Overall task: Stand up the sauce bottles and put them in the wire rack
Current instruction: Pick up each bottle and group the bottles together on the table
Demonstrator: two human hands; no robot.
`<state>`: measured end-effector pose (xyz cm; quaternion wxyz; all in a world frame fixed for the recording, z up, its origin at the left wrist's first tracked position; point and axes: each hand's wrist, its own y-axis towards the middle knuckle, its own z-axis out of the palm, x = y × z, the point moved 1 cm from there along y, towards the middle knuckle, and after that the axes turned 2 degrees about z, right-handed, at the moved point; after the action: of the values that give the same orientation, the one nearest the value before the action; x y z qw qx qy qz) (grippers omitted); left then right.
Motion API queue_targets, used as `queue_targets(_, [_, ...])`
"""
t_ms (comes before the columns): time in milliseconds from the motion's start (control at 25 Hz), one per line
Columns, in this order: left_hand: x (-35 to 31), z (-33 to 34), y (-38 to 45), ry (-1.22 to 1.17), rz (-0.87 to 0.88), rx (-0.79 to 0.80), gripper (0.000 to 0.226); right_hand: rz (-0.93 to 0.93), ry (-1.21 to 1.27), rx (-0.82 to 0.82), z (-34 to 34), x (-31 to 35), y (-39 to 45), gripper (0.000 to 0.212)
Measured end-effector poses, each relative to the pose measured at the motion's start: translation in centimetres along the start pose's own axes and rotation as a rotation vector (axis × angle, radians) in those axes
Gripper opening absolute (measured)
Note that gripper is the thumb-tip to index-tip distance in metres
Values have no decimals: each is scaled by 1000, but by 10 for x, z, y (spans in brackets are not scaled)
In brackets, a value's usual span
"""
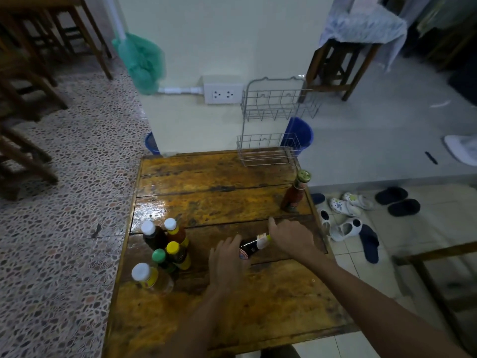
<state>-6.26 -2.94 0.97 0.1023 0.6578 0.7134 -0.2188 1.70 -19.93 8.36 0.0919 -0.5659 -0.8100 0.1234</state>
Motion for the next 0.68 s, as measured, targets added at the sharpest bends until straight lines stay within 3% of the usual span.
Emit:
queue_targets(40, [2, -1, 8, -53, 8, 49, 69, -85, -17, -110, 2, -1, -3, 44])
queue_targets(120, [8, -10, 20, -246, 5, 196, 83, -184, 40, -219, -8, 0, -8, 22])
queue_targets(200, [10, -22, 25, -460, 19, 343, 90, -280, 33, -396, -12, -4, -3, 34])
queue_targets(360, [8, -33, 23, -534, 12, 420, 91, -350, 85, -461, -15, -1, -1, 35])
queue_targets(520, [-3, -29, 16, -446, -15, 340, 81, -208, 188, -424, -5, -5, 2, 35])
queue_targets(600, [-14, -23, 11, -352, -44, 277, 80, -158, 101, -218, 3, -12, 3, 15])
queue_targets(640, [-19, -19, 8, -282, -59, 243, 78, -94, 62, -86, 8, -15, 2, 20])
queue_targets(680, [-23, -15, 6, -199, -68, 212, 73, -42, 58, 12, 15, -18, 1, 39])
